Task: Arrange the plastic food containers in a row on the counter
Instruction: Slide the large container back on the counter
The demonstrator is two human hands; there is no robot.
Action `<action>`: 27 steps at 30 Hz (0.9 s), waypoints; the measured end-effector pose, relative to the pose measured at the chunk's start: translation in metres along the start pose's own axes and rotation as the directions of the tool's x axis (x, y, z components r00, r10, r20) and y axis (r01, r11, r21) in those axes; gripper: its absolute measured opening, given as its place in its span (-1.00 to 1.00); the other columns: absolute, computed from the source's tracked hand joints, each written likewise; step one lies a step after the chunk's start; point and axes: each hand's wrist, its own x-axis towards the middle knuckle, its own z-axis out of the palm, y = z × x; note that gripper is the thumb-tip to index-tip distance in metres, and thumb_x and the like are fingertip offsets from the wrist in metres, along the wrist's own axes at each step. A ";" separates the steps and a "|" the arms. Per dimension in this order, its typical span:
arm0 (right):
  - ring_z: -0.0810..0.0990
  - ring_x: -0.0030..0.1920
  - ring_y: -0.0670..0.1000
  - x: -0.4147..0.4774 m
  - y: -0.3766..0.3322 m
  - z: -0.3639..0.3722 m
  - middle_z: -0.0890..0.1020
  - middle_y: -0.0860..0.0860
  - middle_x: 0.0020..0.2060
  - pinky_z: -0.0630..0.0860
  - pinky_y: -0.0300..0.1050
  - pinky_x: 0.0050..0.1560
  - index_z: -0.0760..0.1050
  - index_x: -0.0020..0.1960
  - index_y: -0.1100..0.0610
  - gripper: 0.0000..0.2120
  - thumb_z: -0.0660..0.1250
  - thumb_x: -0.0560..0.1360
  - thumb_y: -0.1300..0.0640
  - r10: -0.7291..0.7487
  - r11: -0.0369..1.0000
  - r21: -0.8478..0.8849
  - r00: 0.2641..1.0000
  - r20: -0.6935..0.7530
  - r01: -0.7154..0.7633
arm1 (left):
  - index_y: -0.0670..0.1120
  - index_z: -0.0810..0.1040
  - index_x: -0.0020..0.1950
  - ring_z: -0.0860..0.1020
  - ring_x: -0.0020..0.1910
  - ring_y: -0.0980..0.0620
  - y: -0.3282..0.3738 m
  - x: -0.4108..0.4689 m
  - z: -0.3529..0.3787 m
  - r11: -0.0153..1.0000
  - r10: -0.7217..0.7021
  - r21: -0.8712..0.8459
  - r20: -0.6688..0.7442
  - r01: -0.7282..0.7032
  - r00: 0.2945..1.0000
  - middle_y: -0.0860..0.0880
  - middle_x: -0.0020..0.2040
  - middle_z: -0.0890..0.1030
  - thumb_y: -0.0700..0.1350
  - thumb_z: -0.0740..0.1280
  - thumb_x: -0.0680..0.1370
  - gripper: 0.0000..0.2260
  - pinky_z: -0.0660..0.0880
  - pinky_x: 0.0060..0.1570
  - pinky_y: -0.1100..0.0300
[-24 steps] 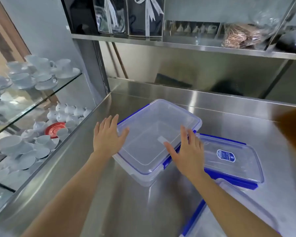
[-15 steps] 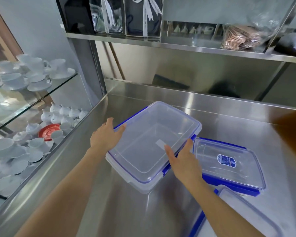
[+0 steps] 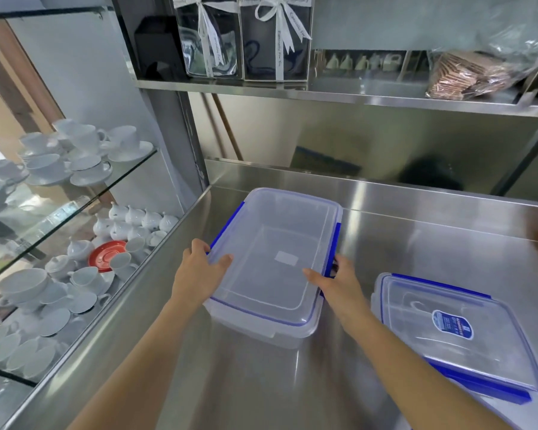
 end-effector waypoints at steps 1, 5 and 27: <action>0.58 -0.02 -0.05 0.007 -0.003 0.003 0.59 -0.06 0.03 0.52 -0.07 0.06 0.34 0.30 0.08 -0.50 0.43 0.42 0.21 -0.004 1.000 -0.006 0.999 0.033 0.004 | -0.14 0.33 0.12 0.43 -0.09 -0.12 -0.002 0.002 -0.001 1.000 -0.007 -0.007 -0.018 0.007 1.000 -0.15 0.14 0.44 0.07 0.32 0.49 -0.63 0.33 -0.10 0.08; 0.57 -0.04 -0.08 0.032 -0.018 0.015 0.56 -0.15 -0.06 0.51 -0.19 -0.07 0.37 0.31 0.06 -0.56 0.38 0.47 0.24 -0.027 0.999 -0.024 0.995 0.101 0.030 | -0.15 0.35 0.19 0.48 0.03 -0.17 -0.011 0.013 -0.002 0.999 0.037 -0.005 -0.028 -0.037 0.999 -0.12 0.17 0.41 0.10 0.36 0.46 -0.55 0.38 -0.01 0.04; 0.46 0.31 0.14 0.104 -0.041 0.043 0.43 0.07 0.37 0.46 0.09 0.28 0.15 0.47 0.08 -0.45 0.21 0.55 -0.04 0.000 0.958 -0.288 0.999 0.054 0.016 | -0.07 0.21 0.46 0.40 0.32 -0.22 -0.001 0.092 0.011 0.971 0.164 0.186 -0.046 -0.153 0.985 -0.13 0.42 0.33 0.04 0.07 0.61 -0.57 0.36 0.24 -0.09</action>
